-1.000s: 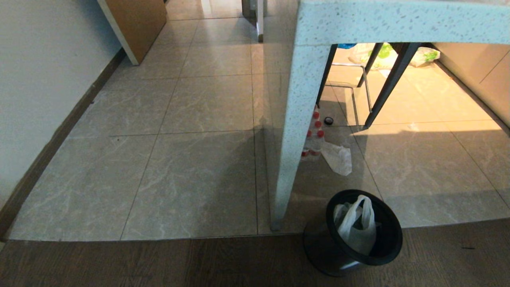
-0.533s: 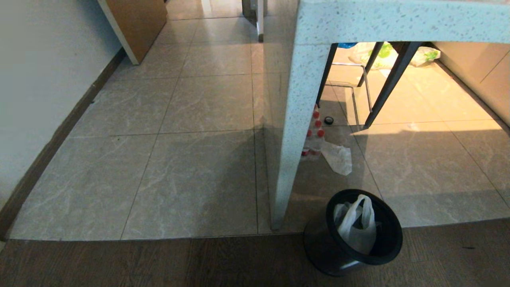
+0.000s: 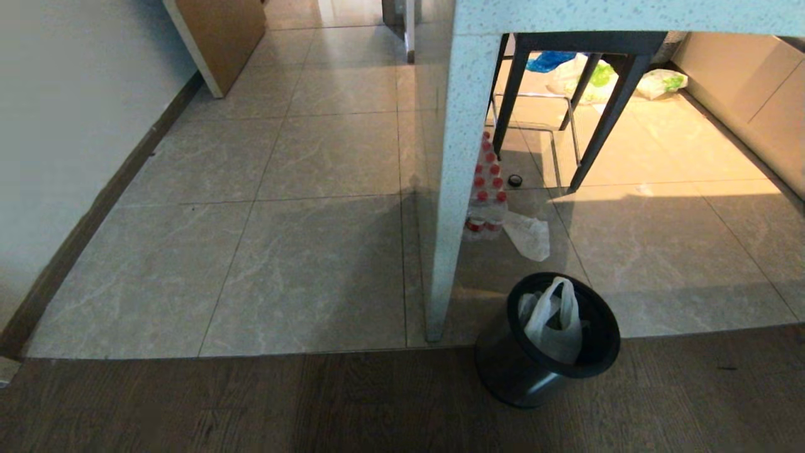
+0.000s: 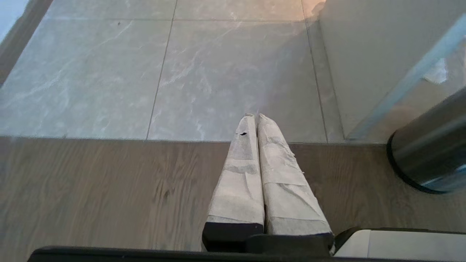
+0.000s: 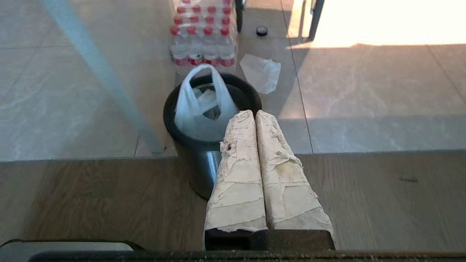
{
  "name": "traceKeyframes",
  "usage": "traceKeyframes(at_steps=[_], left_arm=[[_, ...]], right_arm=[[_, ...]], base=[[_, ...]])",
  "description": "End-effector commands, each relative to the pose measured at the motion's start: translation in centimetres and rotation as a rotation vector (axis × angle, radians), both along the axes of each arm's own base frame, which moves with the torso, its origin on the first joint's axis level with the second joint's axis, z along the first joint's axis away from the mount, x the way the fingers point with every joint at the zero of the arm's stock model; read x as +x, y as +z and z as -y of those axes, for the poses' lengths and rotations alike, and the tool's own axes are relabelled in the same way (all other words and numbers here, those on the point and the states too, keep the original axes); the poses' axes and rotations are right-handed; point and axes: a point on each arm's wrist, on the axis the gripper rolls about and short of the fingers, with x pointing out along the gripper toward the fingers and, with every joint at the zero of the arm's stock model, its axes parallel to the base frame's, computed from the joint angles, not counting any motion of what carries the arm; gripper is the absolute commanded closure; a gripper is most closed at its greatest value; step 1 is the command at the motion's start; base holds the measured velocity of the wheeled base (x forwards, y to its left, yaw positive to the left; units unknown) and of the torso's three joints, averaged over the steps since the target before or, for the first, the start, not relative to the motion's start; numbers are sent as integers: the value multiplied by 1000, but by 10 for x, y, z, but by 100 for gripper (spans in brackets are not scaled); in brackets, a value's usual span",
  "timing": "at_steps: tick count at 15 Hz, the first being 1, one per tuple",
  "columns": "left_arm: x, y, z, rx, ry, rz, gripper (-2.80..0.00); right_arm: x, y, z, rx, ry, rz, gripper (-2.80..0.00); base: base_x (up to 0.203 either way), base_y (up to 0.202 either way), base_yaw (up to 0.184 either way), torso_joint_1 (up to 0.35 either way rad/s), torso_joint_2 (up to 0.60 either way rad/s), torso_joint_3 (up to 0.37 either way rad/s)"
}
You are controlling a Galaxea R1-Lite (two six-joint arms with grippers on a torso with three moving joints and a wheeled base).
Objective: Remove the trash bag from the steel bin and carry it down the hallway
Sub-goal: Place the outer trash can on the ground
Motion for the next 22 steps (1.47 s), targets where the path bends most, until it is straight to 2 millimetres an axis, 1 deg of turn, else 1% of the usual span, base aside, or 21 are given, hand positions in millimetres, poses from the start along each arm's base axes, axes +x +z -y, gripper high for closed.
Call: traceKeyframes(at_steps=[1,4,5,6,7,8,9,10,11,13,14,16,17,18,19,20,21,22], left_arm=[[0,0,0,-3,0,-1,0],[0,-1,0,-1,1,-2,0],[0,0,0,-1,0,-1,0],[0,0,0,-1,1,-1,0],[0,0,0,-1,0,-1,0],[0,0,0,-1,0,-1,0],[0,0,0,-1,1,-1,0],[0,0,0,-1,1,-1,0],[0,0,0,-1,0,-1,0],[0,0,0,-1,0,-1,0],[0,0,0,-1,0,-1,0],[0,-1,0,-1,1,-2,0],[0,-1,0,-1,0,-2,0],[0,0,0,-1,0,-1,0],[0,0,0,-1,0,-1,0],[0,0,0,-1,1,-1,0],[0,0,0,-1,1,-1,0],[0,0,0,-1,0,-1,0]], right_arm=[[3,-11,0,2,-1,-39,0],[3,-9,0,-5,1,-29,0],[-1,2,0,-6,6,2,0],[-5,16,0,-7,8,28,0],[-12,39,0,-7,8,50,0],[-19,66,0,-4,7,56,0],[-21,91,0,0,6,29,0],[-17,116,0,4,1,-32,0],[-8,133,0,7,-8,-115,0],[22,153,0,5,-18,-294,0],[38,159,0,2,-21,-371,0],[75,165,0,3,-31,-513,0],[94,163,0,-3,-46,-587,0],[111,157,1,-11,-75,-661,0],[127,146,0,-21,-104,-747,0],[136,132,0,-31,-114,-810,0],[144,113,0,-36,-112,-872,0],[159,93,-1,-37,-110,-912,0]], base=[[0,0,0,0,0,0],[0,0,0,0,0,0],[0,0,0,0,0,0],[0,0,0,0,0,0],[0,0,0,0,0,0],[0,0,0,0,0,0],[0,0,0,0,0,0],[0,0,0,0,0,0],[0,0,0,0,0,0],[0,0,0,0,0,0],[0,0,0,0,0,0],[0,0,0,0,0,0],[0,0,0,0,0,0],[0,0,0,0,0,0],[0,0,0,0,0,0],[0,0,0,0,0,0],[0,0,0,0,0,0],[0,0,0,0,0,0]])
